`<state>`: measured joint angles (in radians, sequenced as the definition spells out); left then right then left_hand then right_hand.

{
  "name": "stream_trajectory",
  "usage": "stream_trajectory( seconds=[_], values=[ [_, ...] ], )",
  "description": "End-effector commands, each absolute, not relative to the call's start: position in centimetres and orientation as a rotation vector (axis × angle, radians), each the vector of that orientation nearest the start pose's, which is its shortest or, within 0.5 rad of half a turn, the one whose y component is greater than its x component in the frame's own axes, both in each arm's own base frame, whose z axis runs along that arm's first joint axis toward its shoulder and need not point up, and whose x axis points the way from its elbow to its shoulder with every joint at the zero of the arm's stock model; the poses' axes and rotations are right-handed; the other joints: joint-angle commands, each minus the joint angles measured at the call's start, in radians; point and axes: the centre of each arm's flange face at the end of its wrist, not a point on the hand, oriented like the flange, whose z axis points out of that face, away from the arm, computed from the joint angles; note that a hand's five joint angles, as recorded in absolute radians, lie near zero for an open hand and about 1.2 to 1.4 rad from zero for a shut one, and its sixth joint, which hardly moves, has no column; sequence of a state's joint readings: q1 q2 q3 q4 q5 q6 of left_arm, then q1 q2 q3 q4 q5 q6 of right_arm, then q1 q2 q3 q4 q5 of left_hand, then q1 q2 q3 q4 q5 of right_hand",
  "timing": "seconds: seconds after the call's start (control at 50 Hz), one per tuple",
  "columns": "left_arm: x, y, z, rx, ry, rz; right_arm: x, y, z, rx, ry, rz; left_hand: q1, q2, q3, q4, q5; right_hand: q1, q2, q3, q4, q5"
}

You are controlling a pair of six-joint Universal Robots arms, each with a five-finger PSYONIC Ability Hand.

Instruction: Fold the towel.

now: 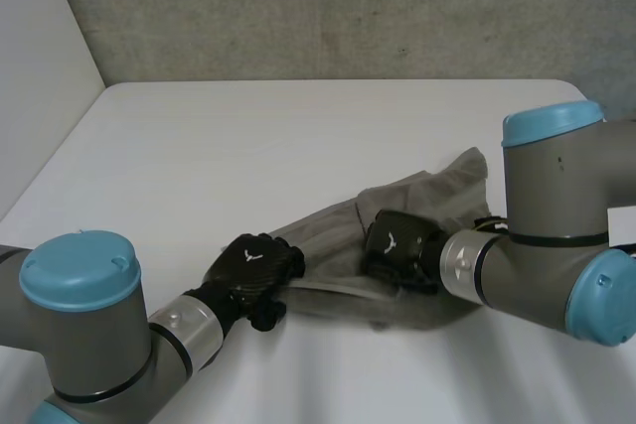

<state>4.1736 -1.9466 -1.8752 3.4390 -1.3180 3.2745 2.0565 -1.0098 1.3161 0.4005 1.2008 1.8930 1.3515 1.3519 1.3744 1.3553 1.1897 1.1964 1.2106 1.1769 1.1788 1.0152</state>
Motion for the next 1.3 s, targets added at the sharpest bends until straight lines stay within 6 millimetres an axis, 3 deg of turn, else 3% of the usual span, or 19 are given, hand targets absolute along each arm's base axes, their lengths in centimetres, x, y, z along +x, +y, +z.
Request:
stream_trajectory(
  seconds=[0.02,0.08,0.12,0.16,0.2,0.22,0.24,0.26,0.32,0.36,0.4,0.5,0.64,0.76,0.78,0.8,0.84,1.04,1.3],
  values=[
    [-29.1,-19.0,13.7,1.221,2.733,-1.947,32.1,-25.9,22.4,-1.84,1.742,-1.74,0.045,0.044,0.022,0.041,0.032,0.2,0.186,0.219,0.217,0.207],
    [-29.1,-20.7,15.1,1.164,2.666,-2.045,32.2,-26.6,24.3,-1.707,1.736,-1.842,0.045,0.044,0.022,0.041,0.032,0.2,0.186,0.219,0.217,0.207],
    [-29.3,-22.2,16.5,1.115,2.598,-2.134,32.4,-28.2,29.1,-1.411,1.666,-2.078,0.045,0.044,0.022,0.041,0.032,0.2,0.186,0.219,0.217,0.207],
    [-29.6,-24.4,19.1,1.036,2.486,-2.27,32.5,-29.1,31.3,-1.257,1.608,-2.2,0.045,0.044,0.022,0.041,0.032,0.2,0.186,0.219,0.217,0.207],
    [-29.5,-28.9,25.4,0.811,2.229,-2.511,32.4,-30.2,33.5,-1.055,1.527,-2.332,0.045,0.044,0.022,0.041,0.032,0.2,0.186,0.219,0.217,0.207],
    [-29.5,-28.9,25.4,0.81,2.228,-2.512,32.1,-30.9,35.7,-0.859,1.41,-2.454,0.045,0.044,0.022,0.041,0.032,0.2,0.186,0.219,0.217,0.207],
    [-29.5,-30.1,28.5,0.703,2.096,-2.619,31.4,-30.5,38.8,-0.676,1.238,-2.563,0.045,0.044,0.022,0.041,0.032,0.2,0.186,0.219,0.217,0.207],
    [-29.0,-30.8,32.2,0.561,1.946,-2.731,31.4,-30.4,38.8,-0.675,1.236,-2.564,0.045,0.044,0.022,0.041,0.032,0.2,0.186,0.219,0.217,0.207],
    [-28.2,-31.0,35.8,0.411,1.795,-2.837,29.5,-28.0,44.1,-0.431,0.907,-2.702,0.045,0.044,0.022,0.041,0.032,0.2,0.186,0.219,0.217,0.207],
    [-27.1,-30.4,40.3,0.201,1.594,-2.993,29.1,-26.9,44.9,-0.426,0.85,-2.718,0.045,0.044,0.022,0.041,0.032,0.2,0.186,0.219,0.217,0.207],
    [-27.0,-30.2,40.9,0.165,1.566,-3.034,29.4,-27.4,42.7,-0.533,0.973,-2.647,0.045,0.044,0.022,0.041,0.032,0.2,0.186,0.219,0.217,0.207],
    [-27.4,-29.7,38.0,0.225,1.698,-2.999,30.7,-27.5,37.7,-0.747,1.231,-2.431,0.045,0.044,0.022,0.041,0.032,0.2,0.186,0.219,0.217,0.207],
    [-27.8,-27.8,27.7,0.58,2.106,-2.735,30.7,-26.6,32.9,-0.926,1.434,-2.28,0.045,0.044,0.022,0.041,0.032,0.2,0.186,0.219,0.217,0.207],
    [-27.8,-25.5,22.9,0.76,2.295,-2.602,30.3,-24.7,28.8,-1.014,1.561,-2.163,0.007,0.007,-0.016,0.003,-0.006,0.2,0.186,0.219,0.217,0.207],
    [-27.7,-24.7,21.7,0.807,2.337,-2.57,30.2,-24.4,28.1,-1.03,1.582,-2.147,-0.446,-0.447,-0.469,-0.45,-0.459,0.2,0.186,0.219,0.217,0.207],
    [-27.7,-24.7,21.7,0.808,2.337,-2.57,30.0,-24.0,27.3,-1.053,1.607,-2.13,-0.451,-0.451,-0.474,-0.455,-0.464,0.2,0.186,0.219,0.217,0.207],
    [-27.4,-23.6,19.9,0.855,2.378,-2.534,29.8,-23.6,26.3,-1.079,1.639,-2.108,-0.905,-0.905,-0.928,-0.909,-0.918,0.2,0.186,0.219,0.217,0.207],
    [-27.6,-23.3,17.3,0.919,2.336,-2.514,28.5,-20.6,20.4,-1.221,1.801,-1.927,-1.012,-1.012,-1.035,-1.016,-1.024,0.2,0.186,0.219,0.217,0.207],
    [-31.1,-24.4,14.4,1.159,2.302,-2.45,26.9,-18.2,19.2,-1.248,1.856,-1.901,-1.003,-1.003,-1.026,-1.007,-1.016,0.2,0.186,0.219,0.217,0.207]
  ],
)
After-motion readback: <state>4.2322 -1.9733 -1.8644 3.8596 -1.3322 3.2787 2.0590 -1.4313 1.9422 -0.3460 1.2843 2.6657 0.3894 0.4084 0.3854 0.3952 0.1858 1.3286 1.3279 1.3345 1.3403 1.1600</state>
